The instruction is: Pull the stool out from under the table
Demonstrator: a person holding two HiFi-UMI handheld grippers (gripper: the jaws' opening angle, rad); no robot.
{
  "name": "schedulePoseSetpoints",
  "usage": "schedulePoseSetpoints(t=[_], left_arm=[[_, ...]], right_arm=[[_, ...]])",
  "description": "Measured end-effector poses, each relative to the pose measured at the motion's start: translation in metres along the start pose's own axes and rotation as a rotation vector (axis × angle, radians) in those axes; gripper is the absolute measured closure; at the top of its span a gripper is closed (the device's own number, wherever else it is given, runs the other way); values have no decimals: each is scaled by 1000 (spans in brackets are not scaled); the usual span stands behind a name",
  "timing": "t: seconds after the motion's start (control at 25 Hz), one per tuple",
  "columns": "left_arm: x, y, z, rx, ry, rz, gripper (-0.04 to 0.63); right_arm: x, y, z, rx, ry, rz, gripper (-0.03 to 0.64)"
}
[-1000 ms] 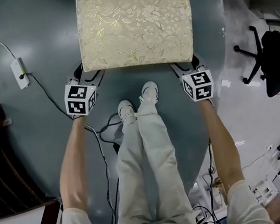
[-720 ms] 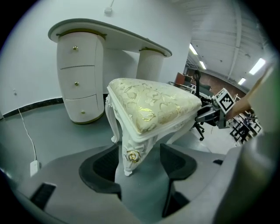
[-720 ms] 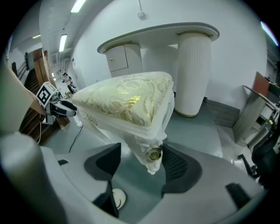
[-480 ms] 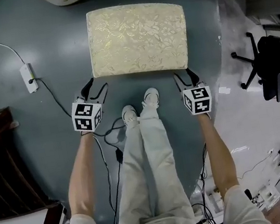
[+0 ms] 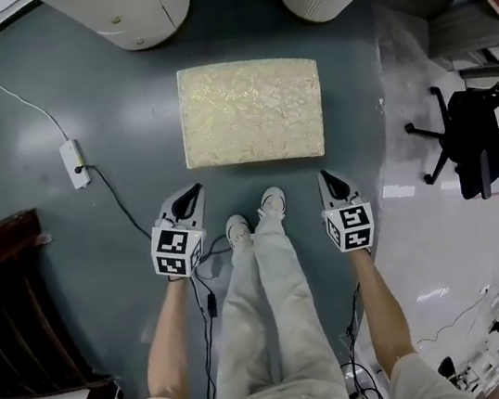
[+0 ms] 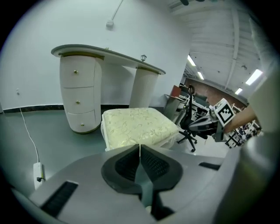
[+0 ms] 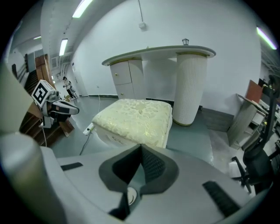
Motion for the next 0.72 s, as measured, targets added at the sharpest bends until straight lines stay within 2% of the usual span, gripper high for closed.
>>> schedulePoseSetpoints(t=[0.2, 0.36, 0.72], left_arm=[[-6, 26, 40, -54, 45, -15, 584], [-17, 59, 73, -74, 33, -23, 584], [-4, 125, 178, -189, -16, 0, 584]], right_arm=[[27, 34, 30, -22, 41, 50, 620], [47, 70, 57, -40, 42, 70, 620], [72, 135, 154, -181, 66, 70, 620]])
Point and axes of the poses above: the fingertips, and each gripper's own axes: y backward along the fingers, x to its left, z out of its top, the point moved 2 cm from there along y, backward along the fingers, and after that the axes turned 11 degrees about -y, right-handed, at the moved point
